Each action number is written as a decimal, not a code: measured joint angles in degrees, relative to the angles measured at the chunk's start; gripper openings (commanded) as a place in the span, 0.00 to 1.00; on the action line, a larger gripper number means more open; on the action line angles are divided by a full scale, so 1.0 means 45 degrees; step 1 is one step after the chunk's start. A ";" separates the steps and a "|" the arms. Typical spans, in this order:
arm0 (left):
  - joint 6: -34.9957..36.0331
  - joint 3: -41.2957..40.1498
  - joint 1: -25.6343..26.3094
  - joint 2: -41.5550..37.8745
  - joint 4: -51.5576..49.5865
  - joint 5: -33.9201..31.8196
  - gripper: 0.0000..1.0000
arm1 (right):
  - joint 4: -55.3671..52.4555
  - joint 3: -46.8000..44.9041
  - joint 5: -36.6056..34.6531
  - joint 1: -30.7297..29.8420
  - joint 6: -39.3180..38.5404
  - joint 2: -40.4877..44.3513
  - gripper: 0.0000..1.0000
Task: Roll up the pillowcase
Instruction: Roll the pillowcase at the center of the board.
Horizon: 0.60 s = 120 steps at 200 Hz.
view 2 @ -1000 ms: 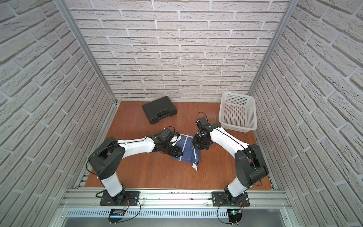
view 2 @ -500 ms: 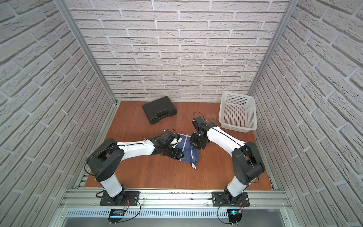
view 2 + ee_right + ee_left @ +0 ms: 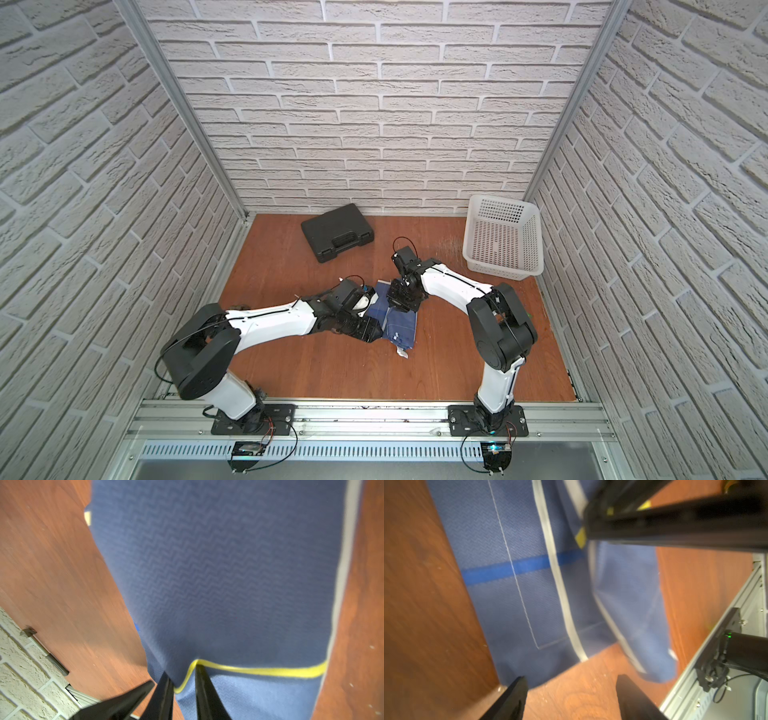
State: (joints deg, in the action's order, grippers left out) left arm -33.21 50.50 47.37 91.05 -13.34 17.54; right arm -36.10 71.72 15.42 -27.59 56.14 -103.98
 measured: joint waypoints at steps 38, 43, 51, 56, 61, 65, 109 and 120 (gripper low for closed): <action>0.0034 0.0432 0.0092 -0.0160 -0.0471 -0.0073 0.72 | 0.0427 0.0631 0.0015 0.0058 -0.0262 -0.0155 0.30; 0.0053 0.0534 0.0097 -0.0151 -0.0491 -0.0073 0.72 | 0.0457 0.0695 0.0010 0.0092 -0.0345 -0.0155 0.30; 0.0121 0.0719 0.0092 -0.0117 -0.0559 -0.0068 0.72 | 0.0452 0.0787 -0.0010 0.0131 -0.0476 -0.0155 0.30; 0.0160 0.0860 0.0083 -0.0083 -0.0593 -0.0058 0.72 | 0.0452 0.0860 -0.0034 0.0151 -0.0612 -0.0155 0.30; 0.0238 0.0971 0.0068 -0.0039 -0.0597 -0.0049 0.72 | 0.0447 0.0928 -0.0029 0.0175 -0.0729 -0.0155 0.30; 0.0282 0.1059 0.0049 0.0010 -0.0602 -0.0024 0.72 | 0.0432 0.0986 -0.0015 0.0194 -0.0884 -0.0155 0.30; 0.0855 0.1409 -0.0340 0.0325 -0.0855 0.0121 0.73 | -0.1107 0.3381 -0.0860 0.0272 -0.5095 -0.0491 0.38; 0.1020 0.1438 -0.0457 0.0398 -0.0850 0.0146 0.72 | -0.1214 0.3614 -0.1137 0.0238 -0.6450 -0.0437 0.40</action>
State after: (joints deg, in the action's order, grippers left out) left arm -28.62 56.97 45.32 92.84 -17.17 18.20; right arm -41.56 87.99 10.31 -26.52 27.11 -105.95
